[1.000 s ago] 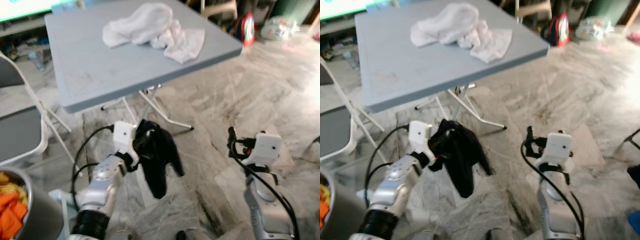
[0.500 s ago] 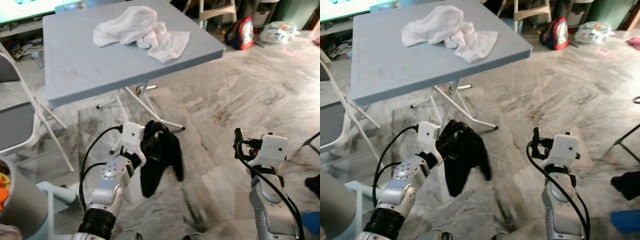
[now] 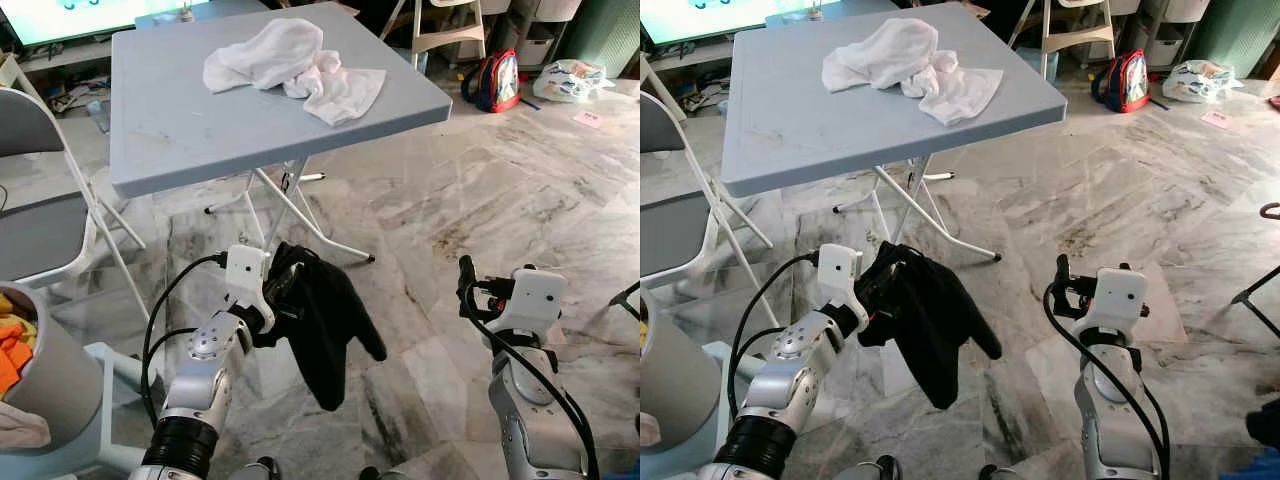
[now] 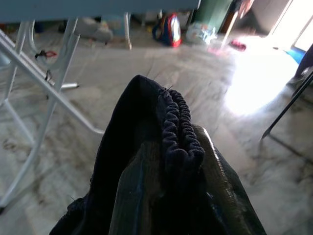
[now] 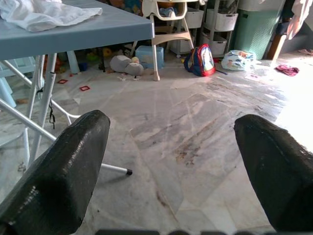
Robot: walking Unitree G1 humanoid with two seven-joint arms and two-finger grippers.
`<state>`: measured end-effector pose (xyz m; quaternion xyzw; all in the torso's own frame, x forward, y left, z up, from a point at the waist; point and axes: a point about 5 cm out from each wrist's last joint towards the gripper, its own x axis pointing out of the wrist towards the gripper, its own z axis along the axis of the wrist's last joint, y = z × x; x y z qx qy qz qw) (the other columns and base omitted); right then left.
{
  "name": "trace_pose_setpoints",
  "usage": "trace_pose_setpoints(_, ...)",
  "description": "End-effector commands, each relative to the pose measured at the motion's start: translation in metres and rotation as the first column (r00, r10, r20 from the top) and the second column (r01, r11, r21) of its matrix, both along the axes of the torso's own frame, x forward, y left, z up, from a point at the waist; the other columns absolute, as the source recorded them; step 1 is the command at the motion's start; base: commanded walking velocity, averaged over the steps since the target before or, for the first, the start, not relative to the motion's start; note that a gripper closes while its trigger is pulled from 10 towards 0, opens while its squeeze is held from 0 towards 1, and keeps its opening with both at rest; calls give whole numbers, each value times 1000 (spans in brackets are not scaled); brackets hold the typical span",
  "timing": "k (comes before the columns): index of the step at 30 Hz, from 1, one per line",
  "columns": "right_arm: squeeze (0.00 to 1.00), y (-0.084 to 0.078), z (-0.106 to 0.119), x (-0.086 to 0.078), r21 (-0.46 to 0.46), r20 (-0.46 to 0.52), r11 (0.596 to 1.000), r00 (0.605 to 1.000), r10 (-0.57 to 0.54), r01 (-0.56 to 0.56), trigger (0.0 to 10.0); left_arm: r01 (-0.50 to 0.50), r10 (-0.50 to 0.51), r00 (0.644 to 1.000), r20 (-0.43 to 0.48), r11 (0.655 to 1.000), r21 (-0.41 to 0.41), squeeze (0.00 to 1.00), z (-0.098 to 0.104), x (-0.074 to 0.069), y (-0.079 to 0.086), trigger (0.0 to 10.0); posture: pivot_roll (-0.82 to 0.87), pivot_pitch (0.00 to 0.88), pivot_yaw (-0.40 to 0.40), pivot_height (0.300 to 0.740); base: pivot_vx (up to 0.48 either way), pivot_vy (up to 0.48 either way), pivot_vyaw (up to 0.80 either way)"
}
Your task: Hang hanger
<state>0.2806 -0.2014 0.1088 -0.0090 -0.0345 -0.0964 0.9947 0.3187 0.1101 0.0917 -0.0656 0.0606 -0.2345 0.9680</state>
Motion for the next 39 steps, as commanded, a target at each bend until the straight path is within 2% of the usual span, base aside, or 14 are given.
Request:
trace_pose_setpoints(1, 0, 3, 0, 1, -1, 5, 1000, 1000, 4, -4, 10000, -31, 30, 998, 49, 999, 29, 0, 10, 9, 6, 10000, -8, 94, 52, 740, 0, 0, 0)
trace_pose_setpoints(10, 0, 11, -5, -1, 9, -7, 1000, 1000, 10, -10, 10000, -193, 205, 978, -42, 959, 206, 0, 22, 53, 6, 10000, -19, 101, 70, 740, 0, 0, 0)
trace_pose_setpoints(12, 0, 12, -6, -1, 10, -8, 1000, 1000, 12, -12, 10000, -116, 129, 990, -62, 977, 180, 0, 28, 57, -9, 10000, -26, 104, 73, 740, 0, 0, 0)
trace_pose_setpoints(14, 0, 13, -6, -2, 9, -6, 1000, 1000, 12, -12, 10000, 138, -133, 990, -36, 963, 230, 0, 33, 52, -39, 10000, -40, 110, 83, 740, 0, 0, 0)
trace_pose_setpoints(18, 0, 11, -7, -7, 7, -9, 1000, 1000, -1, 1, 10000, 431, -422, 899, -116, 813, 392, 0, 14, 35, -53, 10000, -59, 122, 97, 740, 0, 0, 0)
trace_pose_setpoints(20, 0, 9, -9, -12, 4, -17, 1000, 1000, -13, 13, 10000, 525, -489, 846, -215, 688, 501, 0, -7, 25, -37, 10000, -65, 126, 99, 740, 0, 0, 0)
trace_pose_setpoints(21, 0, 9, -9, -12, 4, -17, 1000, 1000, -13, 13, 10000, 525, -489, 846, -215, 688, 501, 0, -7, 25, -37, 10000, -65, 126, 99, 740, 0, 0, 0)
trace_pose_setpoints(23, 0, 9, -12, -17, -1, -30, 1000, 999, -11, 11, 10000, 602, -527, 788, -318, 555, 574, 0, -22, 16, -13, 10000, -65, 135, 86, 740, 0, 0, 0)
trace_pose_setpoints(24, 0, 9, -12, -17, -1, -30, 1000, 999, -11, 11, 10000, 602, -527, 788, -318, 555, 574, 0, -22, 16, -13, 10000, -65, 135, 86, 740, 0, 0, 0)
trace_pose_setpoints(26, 0, 11, -13, -18, -9, -38, 1000, 999, 8, -8, 10000, 605, -529, 773, -349, 453, 654, 0, -26, 14, 5, 10000, -59, 138, 77, 740, 0, 0, 0)
trace_pose_setpoints(27, 0, 11, -13, -18, -9, -38, 1000, 999, 8, -8, 10000, 605, -529, 773, -349, 453, 654, 0, -26, 14, 5, 10000, -59, 138, 77, 740, 0, 0, 0)
trace_pose_setpoints(33, 0, 13, -8, -9, -28, -40, 998, 998, 56, -57, 10000, 463, -479, 811, -336, 174, 869, 0, -20, 21, 52, 10000, -23, 146, 36, 740, 0, 0, 0)
trace_pose_setpoints(36, 0, 15, -5, -5, -33, -39, 997, 996, 74, -76, 10000, 308, -423, 879, -220, 152, 939, 0, -8, 32, 66, 10000, -9, 157, 22, 740, 0, 0, 0)
trace_pose_setpoints(39, 0, 17, -4, -3, -32, -38, 996, 996, 83, -84, 10000, 188, -379, 921, -95, 217, 958, 0, 5, 40, 70, 10000, -1, 163, 17, 740, 0, 0, 0)
